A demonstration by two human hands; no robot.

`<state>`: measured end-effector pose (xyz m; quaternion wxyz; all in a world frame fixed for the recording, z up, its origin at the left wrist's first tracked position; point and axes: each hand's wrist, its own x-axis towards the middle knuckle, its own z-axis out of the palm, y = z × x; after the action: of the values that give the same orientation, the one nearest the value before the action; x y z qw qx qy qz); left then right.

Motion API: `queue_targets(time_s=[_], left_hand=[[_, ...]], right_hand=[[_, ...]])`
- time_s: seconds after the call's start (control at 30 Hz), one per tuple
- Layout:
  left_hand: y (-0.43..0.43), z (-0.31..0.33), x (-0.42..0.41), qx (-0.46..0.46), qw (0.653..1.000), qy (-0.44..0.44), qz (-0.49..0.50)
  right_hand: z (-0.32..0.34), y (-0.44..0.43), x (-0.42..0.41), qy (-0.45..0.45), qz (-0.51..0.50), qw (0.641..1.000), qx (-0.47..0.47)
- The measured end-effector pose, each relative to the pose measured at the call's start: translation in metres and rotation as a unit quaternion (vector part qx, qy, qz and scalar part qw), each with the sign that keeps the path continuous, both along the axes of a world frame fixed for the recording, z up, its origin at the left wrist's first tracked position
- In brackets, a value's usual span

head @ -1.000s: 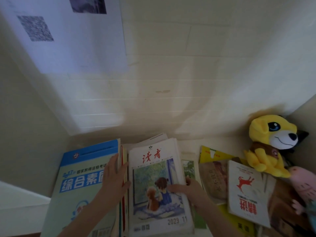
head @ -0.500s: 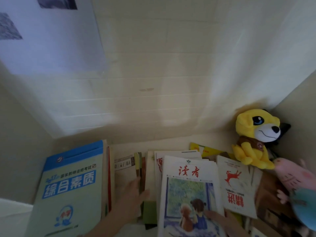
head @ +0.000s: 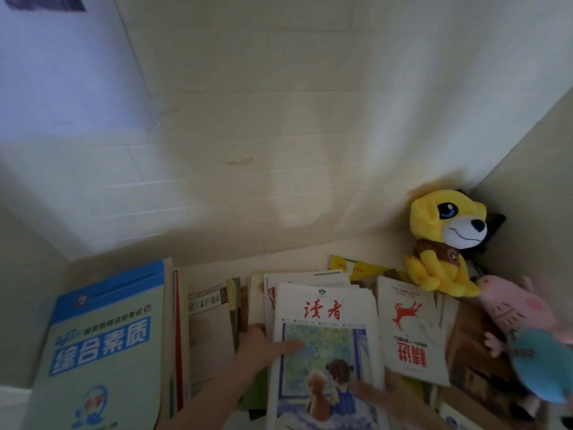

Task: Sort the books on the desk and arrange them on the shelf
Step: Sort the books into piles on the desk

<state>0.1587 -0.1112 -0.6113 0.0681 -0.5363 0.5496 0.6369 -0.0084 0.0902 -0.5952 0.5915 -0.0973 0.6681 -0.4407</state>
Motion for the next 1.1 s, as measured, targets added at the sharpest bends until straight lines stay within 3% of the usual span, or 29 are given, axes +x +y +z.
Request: queue_targets(time_s=[0.07, 0.2, 0.4, 0.47, 0.6, 0.7, 0.83, 1.1], left_hand=[[-0.006, -0.045, 0.001, -0.006, 1.000, -0.011, 0.020], [0.006, 0.011, -0.004, 0.022, 0.997, 0.022, 0.074], [0.016, 0.024, -0.001, 0.025, 0.988, 0.085, 0.127], [0.018, 0.031, 0.005, 0.029, 0.983, 0.127, 0.127], [0.018, 0.073, 0.010, -0.036, 0.967, 0.233, 0.100], [0.004, 0.105, 0.011, -0.119, 0.942, 0.306, 0.072], [-0.011, 0.125, 0.011, -0.238, 0.908, 0.342, 0.030], [-0.017, 0.092, 0.040, -0.206, 0.931, 0.300, -0.029]], right_hand=[[-0.002, 0.000, 0.001, 0.001, 0.016, 1.000, -0.006], [0.000, 0.003, 0.002, 0.018, 0.036, 0.999, -0.019], [-0.004, 0.013, 0.006, -0.011, 0.019, 0.998, -0.060], [0.002, 0.017, 0.009, 0.030, 0.014, 0.997, -0.067], [0.024, 0.013, 0.002, 0.180, -0.019, 0.978, -0.102], [0.055, -0.013, -0.001, 0.179, -0.088, 0.968, -0.152], [0.058, -0.036, 0.002, 0.220, -0.112, 0.951, -0.189], [0.022, -0.056, 0.027, 0.217, -0.055, 0.961, -0.162]])
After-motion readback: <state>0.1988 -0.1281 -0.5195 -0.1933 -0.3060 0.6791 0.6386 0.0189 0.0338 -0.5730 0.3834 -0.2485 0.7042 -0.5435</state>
